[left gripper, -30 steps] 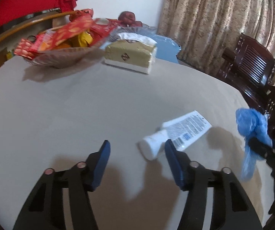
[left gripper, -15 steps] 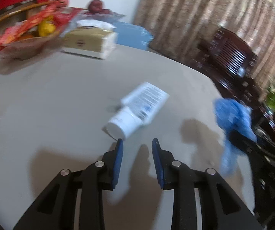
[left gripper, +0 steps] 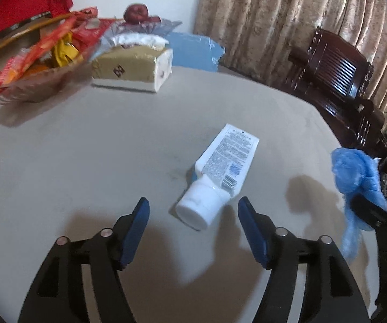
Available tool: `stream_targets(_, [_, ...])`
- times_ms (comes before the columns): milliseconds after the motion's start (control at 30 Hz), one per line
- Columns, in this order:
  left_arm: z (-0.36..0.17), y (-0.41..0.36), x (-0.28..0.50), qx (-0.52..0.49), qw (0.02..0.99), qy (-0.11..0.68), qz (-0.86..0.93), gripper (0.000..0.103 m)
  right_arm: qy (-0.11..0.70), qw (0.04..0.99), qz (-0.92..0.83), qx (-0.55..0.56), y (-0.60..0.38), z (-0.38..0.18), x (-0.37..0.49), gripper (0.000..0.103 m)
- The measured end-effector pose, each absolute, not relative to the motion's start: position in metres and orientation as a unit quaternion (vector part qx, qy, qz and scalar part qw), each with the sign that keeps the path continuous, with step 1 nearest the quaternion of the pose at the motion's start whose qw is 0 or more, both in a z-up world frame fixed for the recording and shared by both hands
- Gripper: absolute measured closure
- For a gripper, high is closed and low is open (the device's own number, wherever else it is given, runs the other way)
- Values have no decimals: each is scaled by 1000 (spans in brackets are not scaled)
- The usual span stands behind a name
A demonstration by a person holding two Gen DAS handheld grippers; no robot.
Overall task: Collect trash
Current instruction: 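Grasp the white tube with the left tool while the right tool holds the shoe covers, then carry the white tube and blue shoe covers over the black bin with both tools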
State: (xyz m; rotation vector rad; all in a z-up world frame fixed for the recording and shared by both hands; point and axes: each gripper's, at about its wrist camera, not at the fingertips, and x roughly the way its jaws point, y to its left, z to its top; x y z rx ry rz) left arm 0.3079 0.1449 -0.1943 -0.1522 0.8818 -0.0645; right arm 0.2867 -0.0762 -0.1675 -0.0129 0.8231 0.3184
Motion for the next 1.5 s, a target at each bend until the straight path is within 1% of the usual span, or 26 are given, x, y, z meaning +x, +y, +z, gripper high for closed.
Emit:
stream_targets(33, [-193,143,312,-70,902,424,-40,31,398,904,154,-6,-76,-167,287,55])
stream_targets(200, [-194,136,322,-61,900,428,-50,31,400,904,151,-1,-79,-167,289,55])
stream_targets(267, [-194,135,323,-58,901,427,-46,37,399,904,152,-1,-79,-166,288,55])
stream_targets(300, [-194,136,323,-57,902,426,-43,44,398,905,152,0,-79,-165,288,55])
stream_targets(333, [-193,136,322,-58,903,424,-41,53,398,905,152,0,-79,-166,288,55])
stream_targets(367, [-193,136,320,-61,903,423,-45,56,397,905,153,0,-79,-165,288,55])
stream_targets(533, [-190,134,308,-77,903,419,-44,67,390,908,155,2,-79,-158,285,55])
stream_targets(633, [-187,134,297,-103,902,419,-38,70,387,909,156,4,-81,-153,282,55])
stream_targets(733, [-181,129,285,-110,903,414,-32,72,384,909,159,5,-81,-148,279,55])
stream_targets(1100, [-159,118,248,-122,909,397,-30,72,371,913,171,10,-83,-131,258,55])
stream_targets(1500, [-105,95,215,-89,931,352,-32,73,338,926,168,16,-105,-92,226,55])
